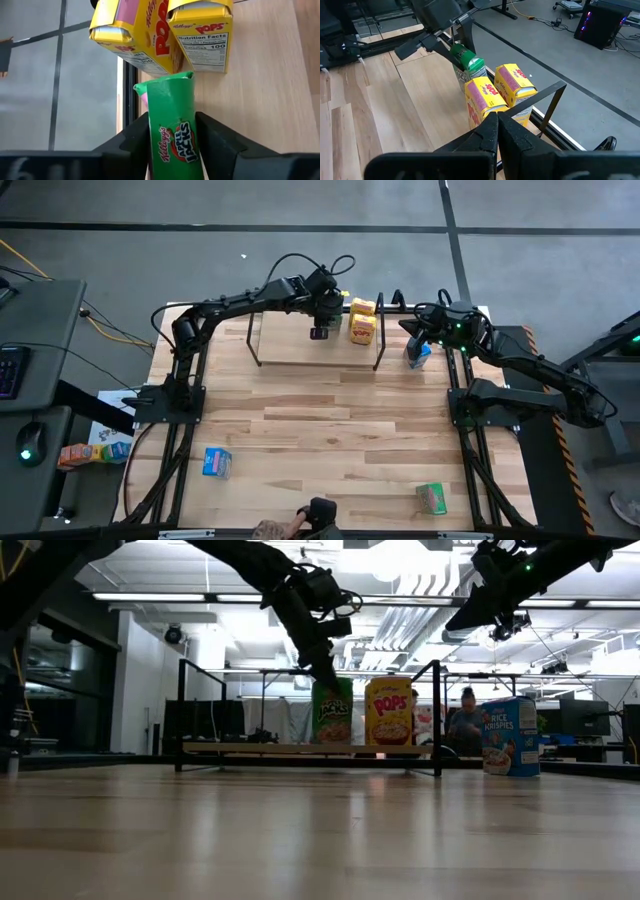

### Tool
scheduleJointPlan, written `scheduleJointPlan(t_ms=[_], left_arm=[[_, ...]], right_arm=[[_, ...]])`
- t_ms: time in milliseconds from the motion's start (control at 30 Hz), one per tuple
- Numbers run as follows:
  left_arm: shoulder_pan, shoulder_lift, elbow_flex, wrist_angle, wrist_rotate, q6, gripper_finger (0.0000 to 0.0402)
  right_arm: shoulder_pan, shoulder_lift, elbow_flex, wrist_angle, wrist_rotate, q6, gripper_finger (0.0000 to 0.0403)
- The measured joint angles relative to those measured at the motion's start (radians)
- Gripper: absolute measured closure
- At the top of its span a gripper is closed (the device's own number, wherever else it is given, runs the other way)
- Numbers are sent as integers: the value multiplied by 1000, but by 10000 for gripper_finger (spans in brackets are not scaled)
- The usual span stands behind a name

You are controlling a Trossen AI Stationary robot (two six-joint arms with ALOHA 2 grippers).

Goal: Stack cereal on shelf
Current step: Put the top green cereal box on the shelf

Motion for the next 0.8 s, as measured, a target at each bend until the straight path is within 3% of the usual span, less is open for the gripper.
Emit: scheduleJointPlan(t_ms=[367, 800], left_arm=[[-4, 0, 0, 16, -67, 37, 235], [-5, 0, 0, 38, -71, 29, 215]], right_arm=[[0, 0, 0, 0, 0, 0, 402], [0, 0, 0, 0, 0, 0, 402]])
